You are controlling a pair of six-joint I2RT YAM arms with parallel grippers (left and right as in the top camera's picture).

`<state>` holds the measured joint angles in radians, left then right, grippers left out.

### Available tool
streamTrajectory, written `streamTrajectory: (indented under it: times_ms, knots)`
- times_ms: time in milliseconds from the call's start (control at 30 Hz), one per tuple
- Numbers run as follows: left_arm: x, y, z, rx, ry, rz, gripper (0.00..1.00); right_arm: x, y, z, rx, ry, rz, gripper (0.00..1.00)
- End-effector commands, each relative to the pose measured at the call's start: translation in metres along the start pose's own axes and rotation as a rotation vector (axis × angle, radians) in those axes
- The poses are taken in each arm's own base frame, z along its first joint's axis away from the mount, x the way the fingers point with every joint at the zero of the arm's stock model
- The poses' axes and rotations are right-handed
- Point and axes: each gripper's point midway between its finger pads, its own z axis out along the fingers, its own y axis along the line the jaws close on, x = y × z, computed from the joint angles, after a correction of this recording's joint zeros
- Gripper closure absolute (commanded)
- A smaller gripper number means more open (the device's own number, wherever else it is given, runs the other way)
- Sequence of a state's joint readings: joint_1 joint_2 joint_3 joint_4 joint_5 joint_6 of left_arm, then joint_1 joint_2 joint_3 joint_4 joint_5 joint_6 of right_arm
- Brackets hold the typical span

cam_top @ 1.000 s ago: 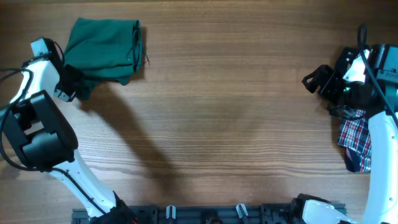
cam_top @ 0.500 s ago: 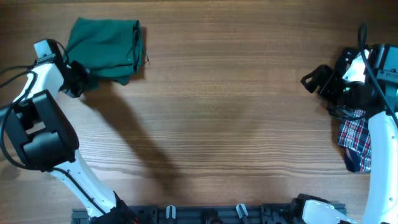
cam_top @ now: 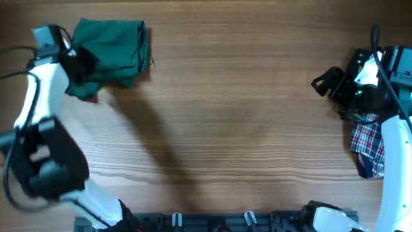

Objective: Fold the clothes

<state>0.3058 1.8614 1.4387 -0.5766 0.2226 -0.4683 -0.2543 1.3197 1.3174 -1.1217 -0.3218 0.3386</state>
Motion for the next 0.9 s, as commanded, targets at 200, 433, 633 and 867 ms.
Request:
streamTrajectory:
  times_ms: [200,433,633,867]
  knots:
    - [-0.031,0.002,0.007,-0.027,-0.135,0.053,0.96,-0.004,0.010,-0.008,-0.041,-0.024,-0.004,0.06]
    - [-0.023,0.048,0.083,-0.142,-0.109,0.009,0.96,-0.002,0.009,-0.008,-0.038,-0.015,-0.002,0.06]
    - [0.020,0.084,0.101,-0.267,0.046,-0.015,0.96,-0.002,0.009,-0.008,-0.038,-0.016,-0.002,0.06]
    - [-0.024,0.043,0.052,-0.171,-0.104,0.015,0.96,-0.002,0.010,-0.008,-0.045,-0.013,-0.002,0.05]
